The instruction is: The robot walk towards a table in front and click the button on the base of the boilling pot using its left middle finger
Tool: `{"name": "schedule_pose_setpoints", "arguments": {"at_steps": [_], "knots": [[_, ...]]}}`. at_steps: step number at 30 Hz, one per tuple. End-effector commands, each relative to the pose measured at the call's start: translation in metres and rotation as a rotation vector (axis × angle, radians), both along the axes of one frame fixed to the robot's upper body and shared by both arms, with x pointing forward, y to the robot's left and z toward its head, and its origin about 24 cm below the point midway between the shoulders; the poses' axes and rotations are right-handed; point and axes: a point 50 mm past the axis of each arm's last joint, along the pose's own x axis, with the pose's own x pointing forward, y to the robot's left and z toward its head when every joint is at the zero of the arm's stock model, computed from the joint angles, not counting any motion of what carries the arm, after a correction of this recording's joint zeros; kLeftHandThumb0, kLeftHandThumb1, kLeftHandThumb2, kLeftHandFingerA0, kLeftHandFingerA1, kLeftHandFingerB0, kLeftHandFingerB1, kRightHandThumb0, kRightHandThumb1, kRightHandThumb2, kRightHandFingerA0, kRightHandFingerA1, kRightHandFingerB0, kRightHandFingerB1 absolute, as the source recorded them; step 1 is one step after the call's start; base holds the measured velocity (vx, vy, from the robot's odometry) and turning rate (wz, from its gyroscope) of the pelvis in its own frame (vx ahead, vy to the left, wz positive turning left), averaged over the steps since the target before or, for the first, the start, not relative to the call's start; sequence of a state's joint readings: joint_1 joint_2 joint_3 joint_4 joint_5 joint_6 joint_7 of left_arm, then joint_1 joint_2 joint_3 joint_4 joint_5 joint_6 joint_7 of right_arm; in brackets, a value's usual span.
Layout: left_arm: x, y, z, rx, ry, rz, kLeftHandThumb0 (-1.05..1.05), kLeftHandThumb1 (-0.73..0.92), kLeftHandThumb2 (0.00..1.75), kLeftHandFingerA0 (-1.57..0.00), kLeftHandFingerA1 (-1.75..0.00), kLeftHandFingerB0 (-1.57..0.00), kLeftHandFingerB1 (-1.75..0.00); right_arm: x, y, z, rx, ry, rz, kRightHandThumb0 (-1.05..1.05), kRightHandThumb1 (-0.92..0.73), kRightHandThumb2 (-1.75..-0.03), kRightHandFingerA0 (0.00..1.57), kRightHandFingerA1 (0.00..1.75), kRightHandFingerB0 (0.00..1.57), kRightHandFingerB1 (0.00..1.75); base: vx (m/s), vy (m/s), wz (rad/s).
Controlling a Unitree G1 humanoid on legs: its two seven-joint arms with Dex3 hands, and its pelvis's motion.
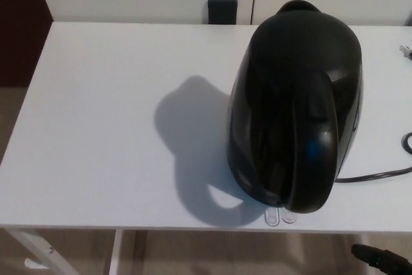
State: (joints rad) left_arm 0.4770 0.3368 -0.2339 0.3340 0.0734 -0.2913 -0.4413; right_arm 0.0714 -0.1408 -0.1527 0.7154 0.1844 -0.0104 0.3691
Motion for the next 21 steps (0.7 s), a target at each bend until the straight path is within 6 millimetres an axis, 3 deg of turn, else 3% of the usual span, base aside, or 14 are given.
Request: {"name": "schedule_pose_setpoints", "arguments": {"at_steps": [1, 10, 11, 12, 13, 17, 18, 19, 21], "knots": [[-0.010, -0.078, 0.043, 0.081, -0.403, -0.663, -0.46, 0.64, 0.59, -0.49, -0.36, -0.29, -0.30, 0.011, -0.001, 0.004, -0.026, -0.007, 0.010, -0.11, -0.50, -0.54, 0.60, 0.51, 0.40, 0.41, 0.00, 0.000, 0.00], [0.002, -0.114, 0.069, 0.083, -0.781, -0.989, -0.48, 0.72, 0.61, -0.46, -0.35, -0.25, -0.29, 0.008, -0.001, 0.004, -0.034, -0.009, 0.021, -0.12, -0.50, -0.55, 0.62, 0.50, 0.42, 0.42, 0.00, 0.000, 0.00], [0.004, -0.116, 0.072, 0.093, -0.811, -1.015, -0.56, 0.63, 0.85, -0.32, -0.45, -0.17, -0.39, 0.008, -0.001, 0.004, -0.036, -0.009, 0.025, -0.12, -0.50, -0.54, 0.59, 0.50, 0.41, 0.41, 0.00, 0.000, 0.00], [0.005, -0.118, 0.075, 0.108, -0.851, -1.049, -0.56, 0.63, 0.85, -0.32, -0.45, -0.17, -0.39, 0.008, -0.001, 0.004, -0.039, -0.009, 0.030, -0.12, -0.50, -0.54, 0.59, 0.50, 0.41, 0.41, 0.00, 0.000, 0.00], [0.006, -0.121, 0.078, 0.107, -0.883, -1.064, -0.49, 0.75, 0.62, -0.40, -0.33, -0.25, -0.29, 0.007, -0.001, 0.005, -0.042, -0.009, 0.038, -0.13, -0.50, -0.55, 0.56, 0.49, 0.40, 0.41, 0.00, 0.000, 0.00], [0.014, -0.128, 0.086, 0.137, -1.053, -1.123, -0.53, 0.77, 0.62, -0.39, -0.33, -0.25, -0.29, 0.008, 0.000, 0.005, -0.008, -0.020, 0.027, -0.08, -0.52, -0.54, 0.60, 0.51, 0.40, 0.41, 0.00, 0.000, 0.00], [0.017, -0.130, 0.088, 0.161, -1.084, -1.156, -0.61, 0.67, 0.89, -0.27, -0.44, -0.16, -0.40, 0.009, 0.001, 0.004, -0.017, -0.014, 0.032, -0.11, -0.50, -0.54, 0.61, 0.50, 0.41, 0.41, 0.00, 0.000, 0.00], [0.020, -0.131, 0.090, 0.167, -1.123, -1.168, -0.56, 0.80, 0.63, -0.36, -0.32, -0.24, -0.28, 0.010, 0.001, 0.005, -0.026, -0.013, 0.041, -0.12, -0.50, -0.55, 0.59, 0.49, 0.40, 0.41, 0.00, 0.000, 0.00], [0.022, -0.132, 0.090, 0.180, -1.157, -1.181, -0.58, 0.82, 0.65, -0.34, -0.32, -0.23, -0.28, 0.010, 0.001, 0.006, -0.039, -0.016, 0.060, -0.13, -0.51, -0.55, 0.54, 0.48, 0.38, 0.40, 0.00, 0.000, 0.00]]}}
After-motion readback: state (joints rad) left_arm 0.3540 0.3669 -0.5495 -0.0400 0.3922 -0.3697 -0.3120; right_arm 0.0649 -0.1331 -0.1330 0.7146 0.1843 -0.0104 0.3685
